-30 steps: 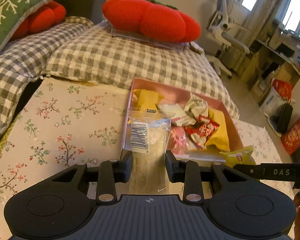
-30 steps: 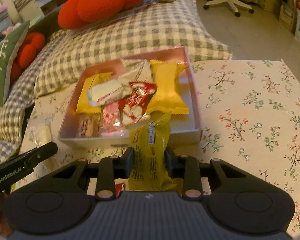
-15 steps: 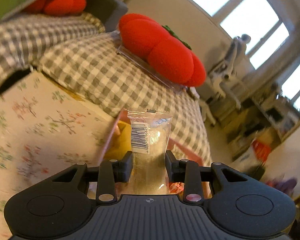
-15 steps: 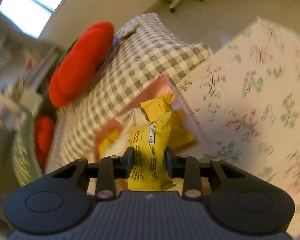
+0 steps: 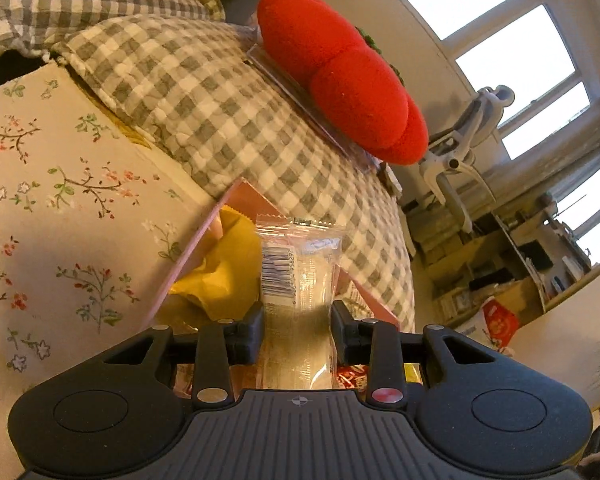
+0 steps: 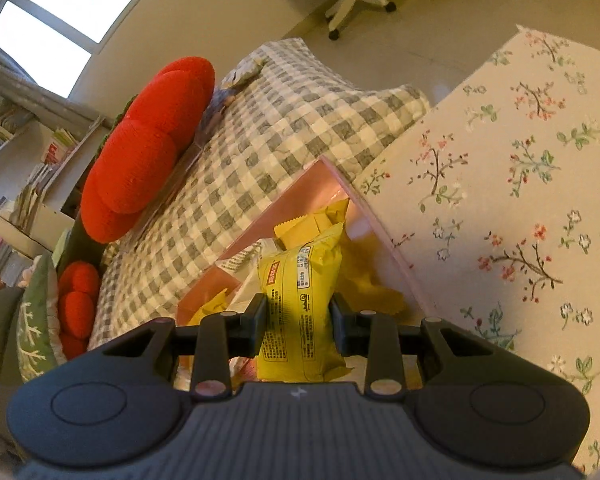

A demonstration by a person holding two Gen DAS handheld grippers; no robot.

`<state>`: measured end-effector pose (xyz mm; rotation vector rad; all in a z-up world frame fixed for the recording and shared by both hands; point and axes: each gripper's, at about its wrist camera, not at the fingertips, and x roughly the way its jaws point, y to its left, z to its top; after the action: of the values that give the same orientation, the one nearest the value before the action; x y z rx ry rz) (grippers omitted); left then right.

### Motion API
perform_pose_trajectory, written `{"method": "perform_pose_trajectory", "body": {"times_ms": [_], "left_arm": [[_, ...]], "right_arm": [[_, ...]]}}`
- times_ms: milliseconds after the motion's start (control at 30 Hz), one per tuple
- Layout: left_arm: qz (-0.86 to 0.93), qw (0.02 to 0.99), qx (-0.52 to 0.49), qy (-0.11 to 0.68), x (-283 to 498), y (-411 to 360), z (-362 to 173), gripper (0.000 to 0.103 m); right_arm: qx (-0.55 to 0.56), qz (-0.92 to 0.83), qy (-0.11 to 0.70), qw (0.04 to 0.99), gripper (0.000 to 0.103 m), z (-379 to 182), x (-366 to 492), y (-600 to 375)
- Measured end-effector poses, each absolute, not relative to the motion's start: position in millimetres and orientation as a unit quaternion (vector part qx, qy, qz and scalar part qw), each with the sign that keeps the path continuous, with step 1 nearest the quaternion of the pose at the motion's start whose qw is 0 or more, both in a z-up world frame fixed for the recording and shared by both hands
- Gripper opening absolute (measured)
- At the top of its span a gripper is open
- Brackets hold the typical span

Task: Organize snacks
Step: 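Lower clear bag and yellow bag into the box, open both grippers, then grasp white wrapper with left gripper while right gripper grasps gold bar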

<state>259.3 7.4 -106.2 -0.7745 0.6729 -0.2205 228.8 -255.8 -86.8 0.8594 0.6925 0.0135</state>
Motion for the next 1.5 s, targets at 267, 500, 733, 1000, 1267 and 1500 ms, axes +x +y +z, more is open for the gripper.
{"method": "perform_pose_trajectory", "body": {"times_ms": [267,500,733,1000,1267,1500], "left_arm": [[-0.106,0.895,-0.301,0.312,256,16,-86,0.069],[-0.095,0.912,-0.225,0.331,237,9,-57,0.069],[-0.115,0.881,-0.183,0.420,212,-5,-65,0.069],[-0.151,0.859,-0.147,0.466,177,-25,-76,0.069],[-0.180,0.848,-0.134,0.481,141,-23,-79,0.073],[-0.256,0.845,-0.033,0.469,111,-43,-73,0.079]], "right_arm": [[0.364,0.008,0.323,0.874,0.059,-74,227,-245],[0.333,0.010,0.357,0.872,0.062,-56,224,-250],[0.253,-0.002,0.439,0.862,0.069,-57,218,-250],[0.257,-0.020,0.468,0.845,0.069,-57,200,-261],[0.237,0.010,0.493,0.837,0.068,-57,185,-251],[0.211,0.033,0.492,0.844,0.068,-47,158,-237]]}}
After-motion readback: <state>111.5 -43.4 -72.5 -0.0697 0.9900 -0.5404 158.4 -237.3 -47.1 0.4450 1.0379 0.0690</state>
